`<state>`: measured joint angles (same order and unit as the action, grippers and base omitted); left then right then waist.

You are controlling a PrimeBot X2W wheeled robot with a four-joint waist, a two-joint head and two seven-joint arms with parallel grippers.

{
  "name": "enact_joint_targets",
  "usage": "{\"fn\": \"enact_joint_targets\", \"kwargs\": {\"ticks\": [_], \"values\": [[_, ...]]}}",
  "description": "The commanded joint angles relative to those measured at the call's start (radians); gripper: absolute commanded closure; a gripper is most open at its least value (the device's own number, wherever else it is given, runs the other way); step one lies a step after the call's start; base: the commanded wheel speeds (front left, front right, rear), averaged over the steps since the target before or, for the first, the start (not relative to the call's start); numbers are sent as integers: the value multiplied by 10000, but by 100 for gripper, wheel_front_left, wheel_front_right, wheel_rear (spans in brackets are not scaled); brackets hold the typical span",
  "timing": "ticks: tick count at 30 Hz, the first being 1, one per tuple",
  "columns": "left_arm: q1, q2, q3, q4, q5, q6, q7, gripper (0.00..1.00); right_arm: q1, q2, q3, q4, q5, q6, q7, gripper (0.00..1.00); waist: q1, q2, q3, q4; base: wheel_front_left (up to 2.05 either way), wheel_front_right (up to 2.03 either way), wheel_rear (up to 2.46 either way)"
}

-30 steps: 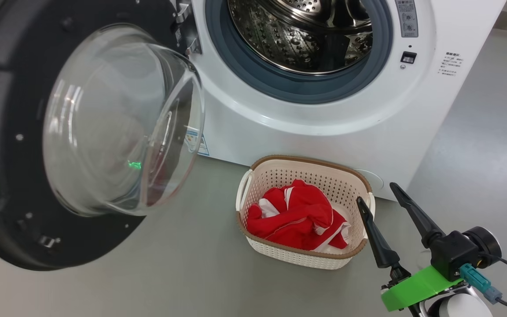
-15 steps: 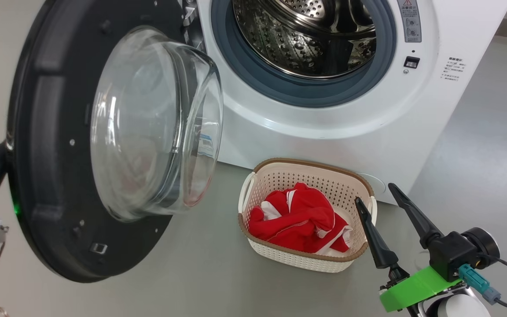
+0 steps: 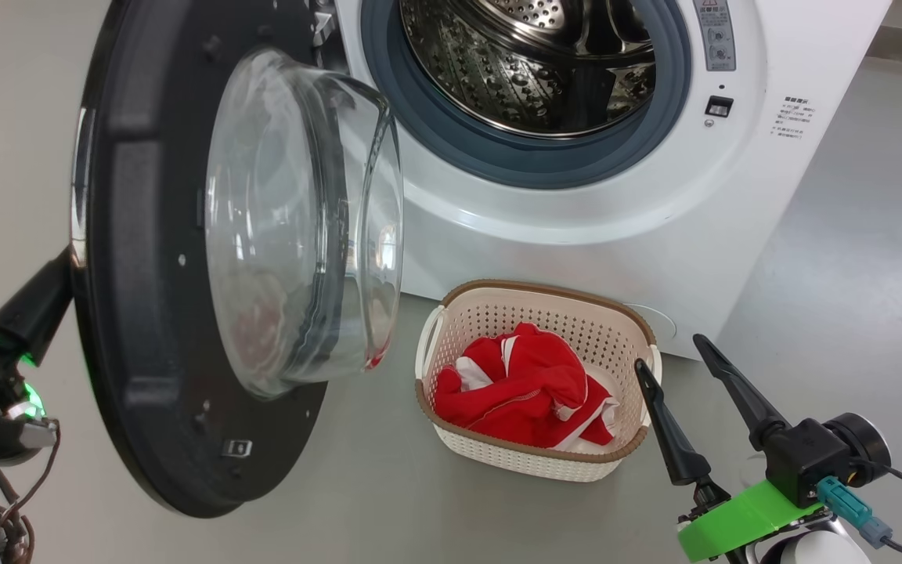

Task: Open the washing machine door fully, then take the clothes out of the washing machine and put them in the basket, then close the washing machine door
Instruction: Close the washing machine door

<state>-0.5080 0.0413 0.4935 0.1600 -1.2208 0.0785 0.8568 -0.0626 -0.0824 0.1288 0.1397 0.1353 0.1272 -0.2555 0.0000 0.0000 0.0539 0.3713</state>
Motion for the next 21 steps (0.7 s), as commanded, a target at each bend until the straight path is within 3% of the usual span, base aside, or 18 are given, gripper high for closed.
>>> {"fn": "enact_joint_targets", "kwargs": {"ticks": [1,21], "values": [[0,185,9,-436,-275,94,185,100,-138,5,151,-256,118,35,-63,0,0,0,16,-16,0,0,0],[985,91,-1948,-1635,-2409,574,-896,100,-218,21,113,-249,151,35,-63,0,0,0,340,-533,0,0,0]]}}
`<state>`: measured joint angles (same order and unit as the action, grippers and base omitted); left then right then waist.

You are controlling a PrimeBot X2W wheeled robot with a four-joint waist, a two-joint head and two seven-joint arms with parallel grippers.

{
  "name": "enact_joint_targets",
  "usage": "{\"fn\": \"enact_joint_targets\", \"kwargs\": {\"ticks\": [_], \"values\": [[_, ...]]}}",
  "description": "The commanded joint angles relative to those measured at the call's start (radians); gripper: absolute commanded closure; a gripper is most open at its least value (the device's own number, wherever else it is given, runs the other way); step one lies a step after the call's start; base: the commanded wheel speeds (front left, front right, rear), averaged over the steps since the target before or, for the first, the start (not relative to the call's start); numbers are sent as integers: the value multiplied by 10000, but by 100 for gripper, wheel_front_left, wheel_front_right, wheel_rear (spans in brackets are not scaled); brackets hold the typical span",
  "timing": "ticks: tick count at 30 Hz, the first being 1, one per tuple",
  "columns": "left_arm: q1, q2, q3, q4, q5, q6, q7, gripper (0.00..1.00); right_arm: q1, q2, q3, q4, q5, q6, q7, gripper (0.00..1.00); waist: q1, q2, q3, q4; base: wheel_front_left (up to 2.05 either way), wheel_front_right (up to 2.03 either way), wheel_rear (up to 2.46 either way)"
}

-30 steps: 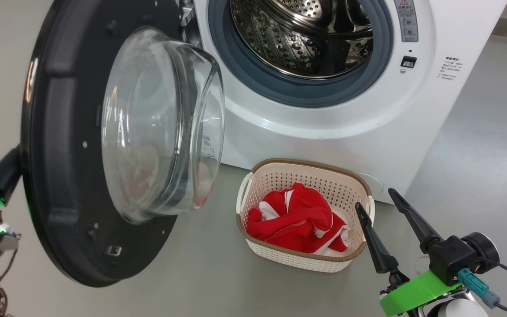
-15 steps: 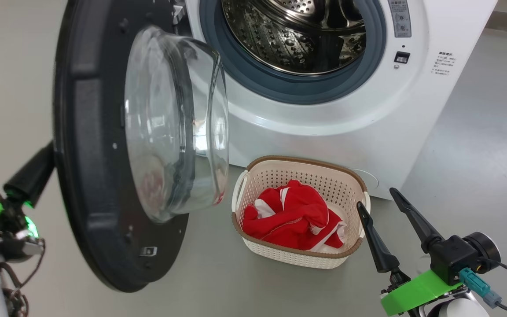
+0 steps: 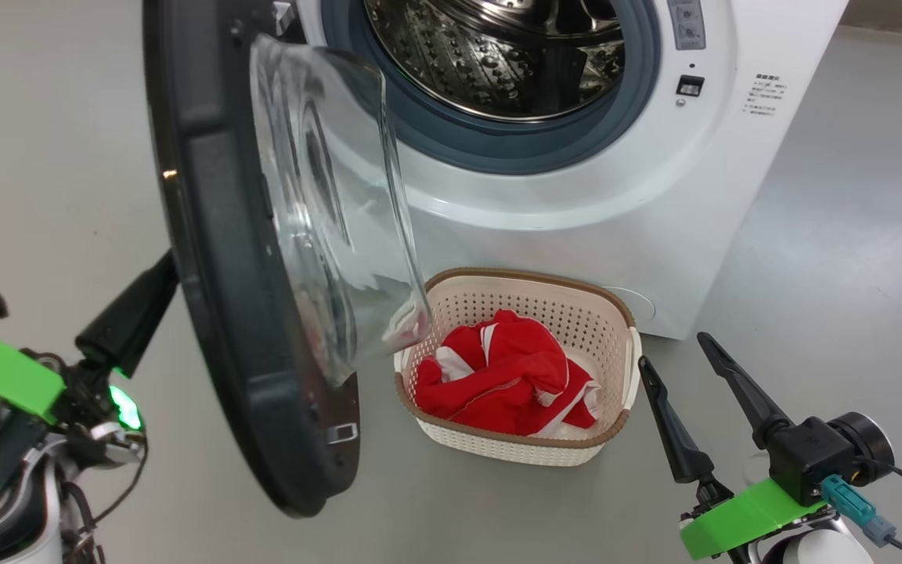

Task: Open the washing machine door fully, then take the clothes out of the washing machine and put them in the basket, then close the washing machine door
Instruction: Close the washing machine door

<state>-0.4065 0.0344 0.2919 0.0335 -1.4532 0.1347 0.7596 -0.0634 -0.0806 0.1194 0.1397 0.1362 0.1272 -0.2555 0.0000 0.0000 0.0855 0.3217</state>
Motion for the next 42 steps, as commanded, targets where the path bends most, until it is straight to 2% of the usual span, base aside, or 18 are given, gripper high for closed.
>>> {"fn": "enact_joint_targets", "kwargs": {"ticks": [1,9,18,20,21,22,25,30,33,37,42], "values": [[9,160,-25,-407,-164,17,24,100,-213,-2,209,-246,145,35,-63,0,0,0,27,-62,0,0,0],[219,159,-513,-506,-507,29,-373,100,-243,-7,218,-209,161,35,-63,0,0,0,-30,-167,0,0,0],[441,195,-463,-507,-338,-13,-872,100,-154,5,183,-190,157,35,-63,0,0,0,-124,-107,0,0,0],[554,274,-431,-521,-189,-186,-969,84,-118,12,186,-175,155,35,-63,0,0,0,-168,-72,0,0,0],[621,340,-396,-508,-54,-337,-1080,36,-102,16,189,-170,156,35,-63,0,0,0,-191,-54,0,0,0],[692,374,-369,-463,47,-466,-1173,0,-89,23,192,-165,155,35,-63,0,0,0,-221,-37,0,0,0],[918,513,-237,-359,549,-840,-1675,0,-63,48,245,-166,162,35,-63,0,0,0,-298,2,0,0,0],[1176,854,-267,-254,1949,-1880,-2893,0,-65,48,246,-167,181,35,-63,0,0,0,-356,65,0,0,0],[1324,1025,-461,-326,2897,-2327,-3693,0,-59,41,241,-175,177,35,-63,0,0,0,-364,92,0,0,0],[1628,1468,-983,-554,4513,-2591,-4988,0,-60,49,253,-204,197,35,-63,0,0,0,-357,83,0,0,0],[2081,2199,-1837,-736,6623,-2646,-6884,0,-43,74,286,-205,224,35,-63,0,0,0,-369,42,0,0,0]]}}
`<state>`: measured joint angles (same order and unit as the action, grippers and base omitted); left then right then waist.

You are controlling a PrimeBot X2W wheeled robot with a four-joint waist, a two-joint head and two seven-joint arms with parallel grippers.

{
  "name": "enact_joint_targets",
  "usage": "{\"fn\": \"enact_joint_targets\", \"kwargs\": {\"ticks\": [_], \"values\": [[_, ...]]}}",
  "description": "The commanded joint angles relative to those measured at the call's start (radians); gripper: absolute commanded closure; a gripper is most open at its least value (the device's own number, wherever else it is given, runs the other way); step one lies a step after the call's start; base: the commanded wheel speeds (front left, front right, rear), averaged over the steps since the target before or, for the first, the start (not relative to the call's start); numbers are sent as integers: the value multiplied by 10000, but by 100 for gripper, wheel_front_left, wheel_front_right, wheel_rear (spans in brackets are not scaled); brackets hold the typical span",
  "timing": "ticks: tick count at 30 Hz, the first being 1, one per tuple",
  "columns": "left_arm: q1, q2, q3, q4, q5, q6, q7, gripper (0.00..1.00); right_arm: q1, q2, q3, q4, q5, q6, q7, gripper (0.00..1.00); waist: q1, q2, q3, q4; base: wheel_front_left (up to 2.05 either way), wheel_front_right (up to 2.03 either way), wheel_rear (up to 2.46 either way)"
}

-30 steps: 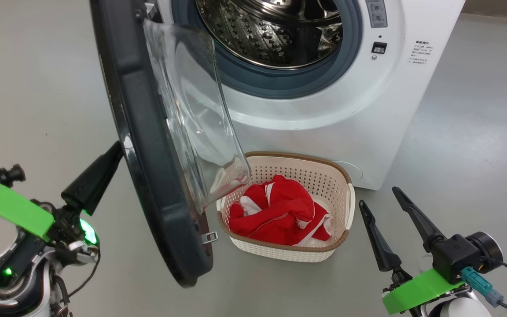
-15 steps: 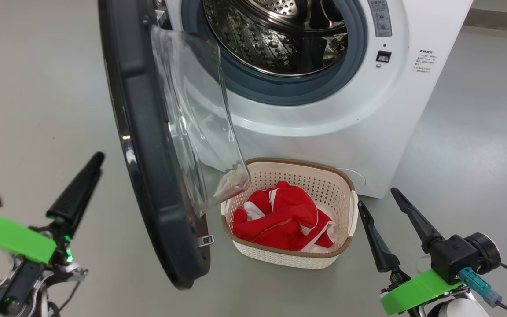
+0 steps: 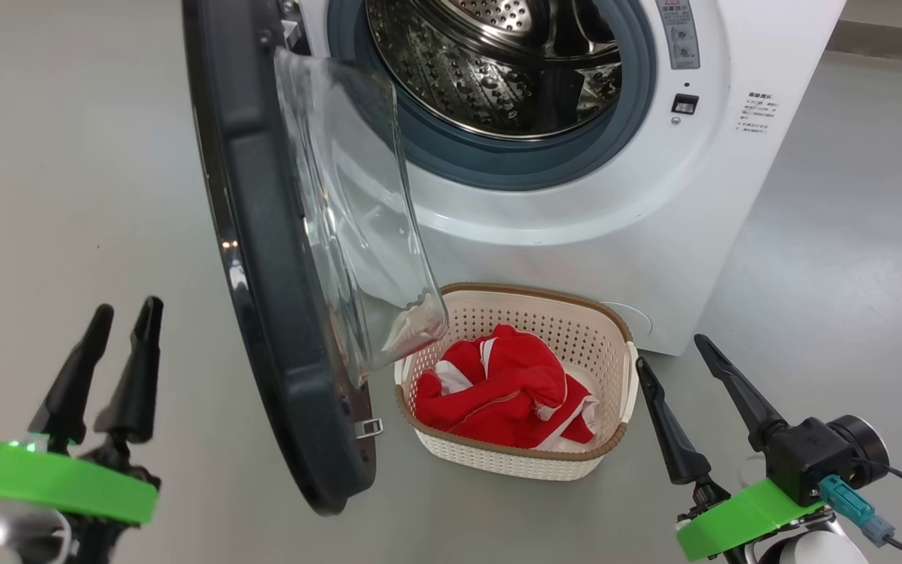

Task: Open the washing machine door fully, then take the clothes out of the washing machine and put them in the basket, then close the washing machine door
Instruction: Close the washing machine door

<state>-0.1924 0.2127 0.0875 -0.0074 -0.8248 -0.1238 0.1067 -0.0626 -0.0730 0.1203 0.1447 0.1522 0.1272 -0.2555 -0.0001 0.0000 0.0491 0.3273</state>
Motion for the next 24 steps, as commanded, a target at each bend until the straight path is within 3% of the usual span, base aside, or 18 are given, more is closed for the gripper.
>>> {"fn": "enact_joint_targets", "kwargs": {"ticks": [1,6,10,16,24], "values": [[20,502,57,-321,665,-63,-729,0,-47,2,277,-251,73,35,-63,0,1,0,-12,-23,0,0,0],[370,896,-666,-228,2239,-66,-2431,0,-64,31,262,-243,80,35,-63,0,1,0,1,-97,0,0,0],[626,984,-968,43,2930,-67,-3179,0,-99,60,246,-263,84,35,-63,0,1,0,24,-152,0,0,0],[819,1062,-1188,272,3788,-48,-3551,0,-96,86,240,-261,98,35,-63,0,1,0,56,-220,0,0,0],[1212,656,-1217,524,4367,77,-3672,0,-103,127,227,-255,125,35,-63,0,1,0,54,-317,0,0,0]]}}
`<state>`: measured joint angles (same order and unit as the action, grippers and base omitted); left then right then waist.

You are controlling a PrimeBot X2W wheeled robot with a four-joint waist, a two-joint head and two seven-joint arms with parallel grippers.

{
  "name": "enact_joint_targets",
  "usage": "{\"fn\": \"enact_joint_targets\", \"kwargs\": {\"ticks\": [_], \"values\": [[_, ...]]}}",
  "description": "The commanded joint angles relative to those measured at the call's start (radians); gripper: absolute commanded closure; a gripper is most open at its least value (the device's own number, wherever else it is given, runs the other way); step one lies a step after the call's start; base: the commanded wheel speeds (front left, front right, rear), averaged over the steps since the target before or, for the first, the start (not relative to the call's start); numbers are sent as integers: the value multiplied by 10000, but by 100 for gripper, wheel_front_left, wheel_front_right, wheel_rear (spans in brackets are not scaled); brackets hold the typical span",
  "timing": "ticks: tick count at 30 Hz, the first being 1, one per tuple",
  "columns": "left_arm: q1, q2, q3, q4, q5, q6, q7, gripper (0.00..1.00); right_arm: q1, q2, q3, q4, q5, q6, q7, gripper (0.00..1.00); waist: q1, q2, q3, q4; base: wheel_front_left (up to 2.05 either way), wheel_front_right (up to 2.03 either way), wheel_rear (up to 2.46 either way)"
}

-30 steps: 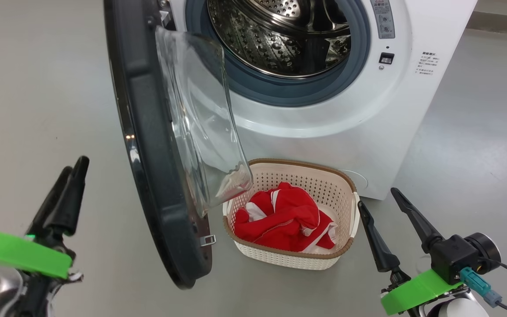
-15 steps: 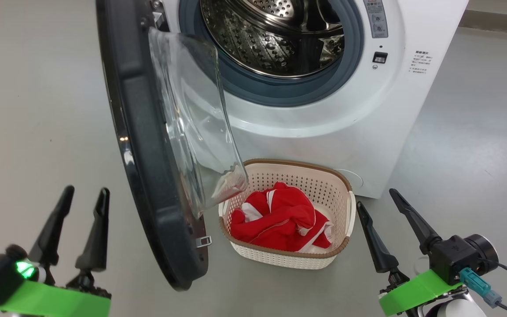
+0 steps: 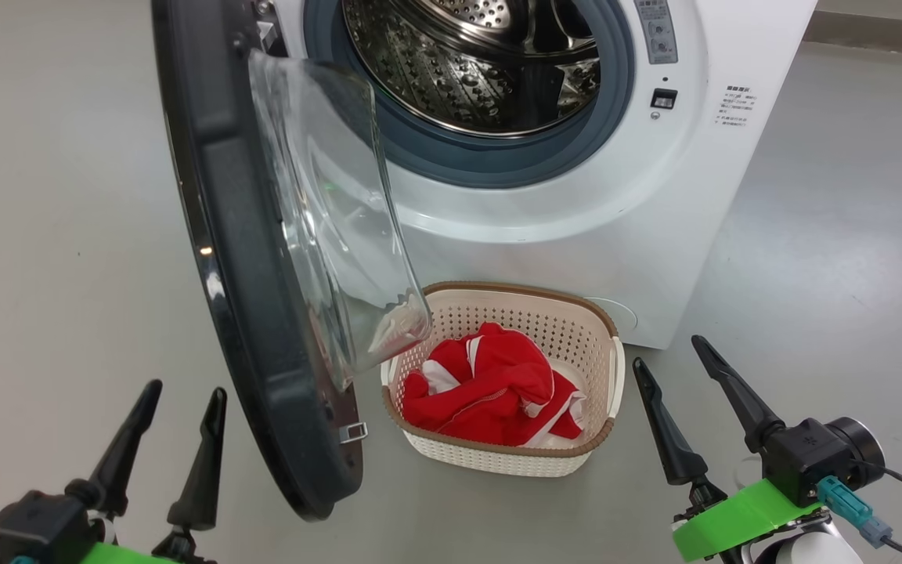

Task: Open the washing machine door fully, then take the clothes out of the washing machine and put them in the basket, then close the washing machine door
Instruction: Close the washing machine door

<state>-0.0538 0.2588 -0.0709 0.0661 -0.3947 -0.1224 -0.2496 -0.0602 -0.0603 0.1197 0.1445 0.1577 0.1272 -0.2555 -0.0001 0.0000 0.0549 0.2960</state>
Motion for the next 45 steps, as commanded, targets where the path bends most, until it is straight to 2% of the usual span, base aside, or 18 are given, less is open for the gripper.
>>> {"fn": "enact_joint_targets", "kwargs": {"ticks": [1,17,35,36,37,42,45], "values": [[-126,145,382,-196,105,68,-113,0,-125,4,227,-253,70,35,-63,0,1,0,-9,-11,0,0,0],[185,-555,727,-416,664,-23,-121,0,-157,24,177,-316,20,35,-63,0,1,0,142,111,0,0,0],[274,-704,731,-212,1091,-66,-122,0,-154,-30,226,-251,63,35,-63,0,1,0,79,116,0,0,0],[285,-742,793,-91,1016,-30,-122,53,-145,-28,234,-245,67,35,-63,0,1,0,59,113,0,0,0],[280,-731,819,27,993,-2,-94,98,-135,-26,247,-236,69,35,-63,0,1,0,36,108,0,0,0],[17,-963,1075,285,-52,6,402,100,-50,-12,233,-213,95,35,-63,0,1,0,-104,132,0,0,0],[-258,-1231,1325,215,-1406,-28,1027,100,5,-2,246,-210,101,35,-63,0,1,0,-160,158,0,0,0]]}}
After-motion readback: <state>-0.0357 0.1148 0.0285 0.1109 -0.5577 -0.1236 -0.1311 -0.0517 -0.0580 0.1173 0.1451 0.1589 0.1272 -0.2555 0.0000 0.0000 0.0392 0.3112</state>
